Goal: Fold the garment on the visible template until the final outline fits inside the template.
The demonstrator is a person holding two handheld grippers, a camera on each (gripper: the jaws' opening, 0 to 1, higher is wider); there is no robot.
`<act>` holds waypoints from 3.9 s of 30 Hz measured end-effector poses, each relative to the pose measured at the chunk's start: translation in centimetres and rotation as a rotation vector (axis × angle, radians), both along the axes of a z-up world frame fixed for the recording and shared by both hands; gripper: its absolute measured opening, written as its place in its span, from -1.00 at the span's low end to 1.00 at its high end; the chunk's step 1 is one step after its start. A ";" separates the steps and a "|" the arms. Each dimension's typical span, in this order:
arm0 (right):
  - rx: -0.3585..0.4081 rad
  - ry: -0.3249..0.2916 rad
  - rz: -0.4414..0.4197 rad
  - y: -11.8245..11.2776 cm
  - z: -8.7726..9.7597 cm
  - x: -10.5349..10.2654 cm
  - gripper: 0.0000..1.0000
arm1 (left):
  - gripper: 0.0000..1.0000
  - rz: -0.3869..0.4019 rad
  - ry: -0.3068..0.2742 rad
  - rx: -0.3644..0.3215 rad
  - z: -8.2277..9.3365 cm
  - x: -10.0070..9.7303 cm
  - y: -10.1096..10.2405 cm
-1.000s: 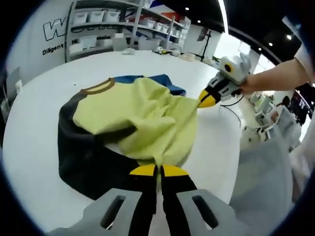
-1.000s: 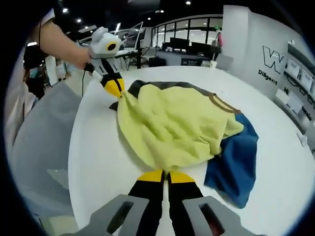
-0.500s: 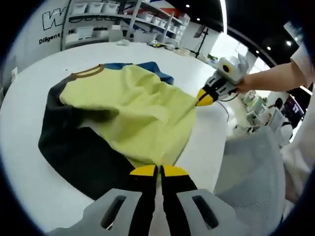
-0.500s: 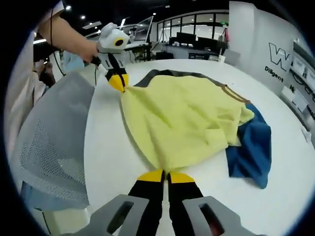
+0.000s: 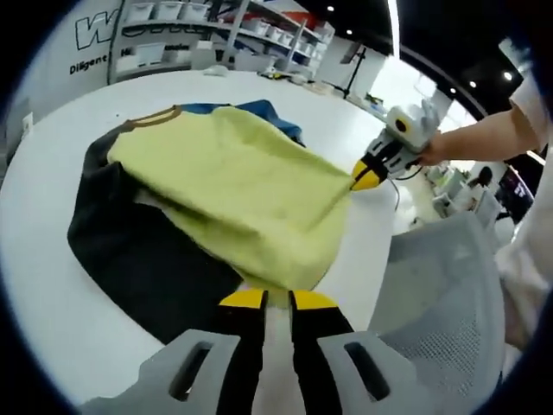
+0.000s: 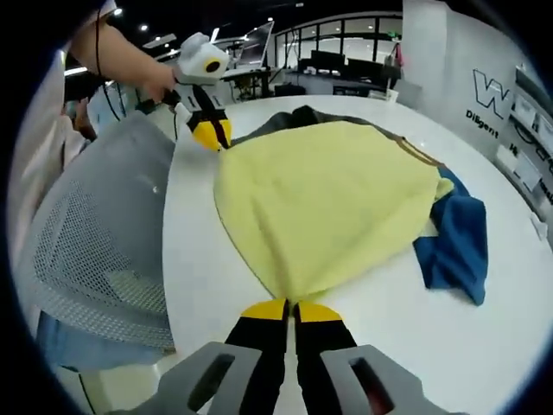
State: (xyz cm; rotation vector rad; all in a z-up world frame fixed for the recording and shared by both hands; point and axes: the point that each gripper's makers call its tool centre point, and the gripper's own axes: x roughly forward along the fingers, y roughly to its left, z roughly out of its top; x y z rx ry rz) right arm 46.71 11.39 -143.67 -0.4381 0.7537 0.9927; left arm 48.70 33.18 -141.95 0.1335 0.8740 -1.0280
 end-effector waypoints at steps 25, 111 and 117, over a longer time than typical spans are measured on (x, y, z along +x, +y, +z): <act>-0.011 0.000 -0.033 0.0 -0.4 -0.2 -1.00 | -0.63 0.034 -0.157 0.155 -1.2 3.3 3.0; 0.084 0.001 -0.097 0.8 1.9 1.3 -0.89 | -0.27 0.570 -0.160 0.301 2.1 11.2 25.2; 0.086 -0.019 -0.178 -1.1 2.3 3.4 -0.87 | -0.22 0.578 -0.197 0.271 2.9 11.3 23.9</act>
